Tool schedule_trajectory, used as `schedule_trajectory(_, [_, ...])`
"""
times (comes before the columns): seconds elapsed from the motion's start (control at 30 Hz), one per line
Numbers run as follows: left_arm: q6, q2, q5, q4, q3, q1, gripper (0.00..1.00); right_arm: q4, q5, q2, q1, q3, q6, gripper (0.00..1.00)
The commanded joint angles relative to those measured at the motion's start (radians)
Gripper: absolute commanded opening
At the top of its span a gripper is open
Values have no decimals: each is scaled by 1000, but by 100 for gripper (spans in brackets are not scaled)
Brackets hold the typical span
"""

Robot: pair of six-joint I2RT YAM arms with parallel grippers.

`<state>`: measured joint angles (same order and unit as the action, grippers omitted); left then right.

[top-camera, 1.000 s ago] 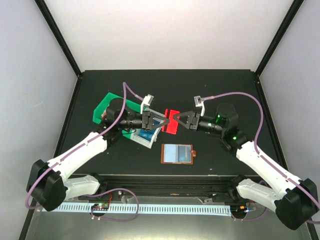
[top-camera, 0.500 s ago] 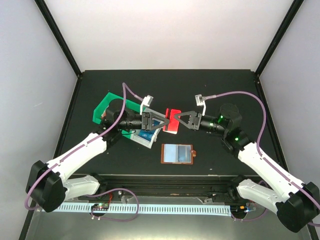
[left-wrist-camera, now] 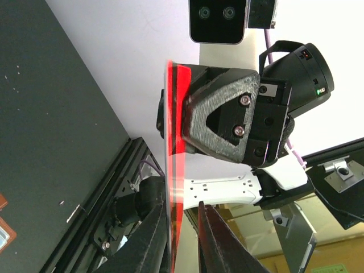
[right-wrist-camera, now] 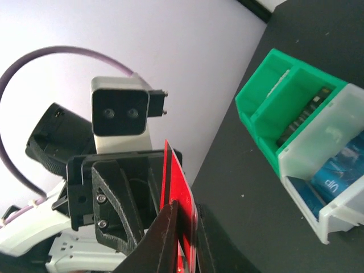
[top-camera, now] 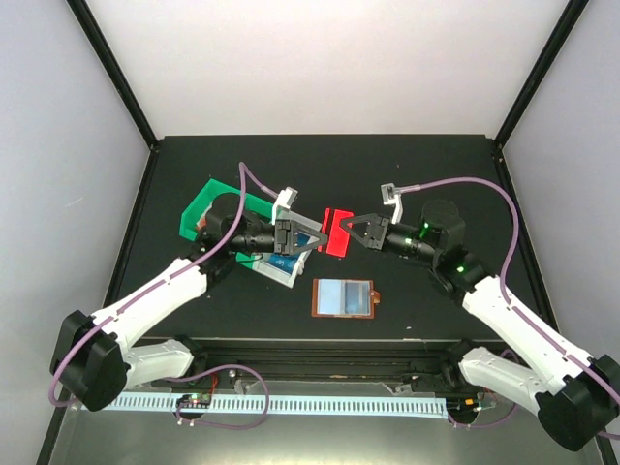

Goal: Put the credit cards into the card holder
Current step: Pick up the credit card from the storage box.

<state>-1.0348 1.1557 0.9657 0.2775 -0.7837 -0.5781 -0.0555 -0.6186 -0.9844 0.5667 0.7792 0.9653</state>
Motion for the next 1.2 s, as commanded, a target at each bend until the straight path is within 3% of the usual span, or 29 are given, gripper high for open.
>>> schedule_trajectory(0.0, [10,-21,22,31,1,-7,15,78,180,38,-6,23,-21,11])
schedule_trajectory(0.2, [6,-19,25,40,8,-7,12,51,212,49,-6,14,18,11])
schedule_trajectory(0.53, [-21,7,47,89,11,-7,12,-14,96,27,-5,8,24,16])
schedule_trajectory(0.8, [-28,39,43,104,-7,-7,20,-50,18,17,-5,-2,25,10])
schedule_trajectory(1.17, [-29,78,36,123,-35,-8,18,-53,-52,8,-5,-3,11,10])
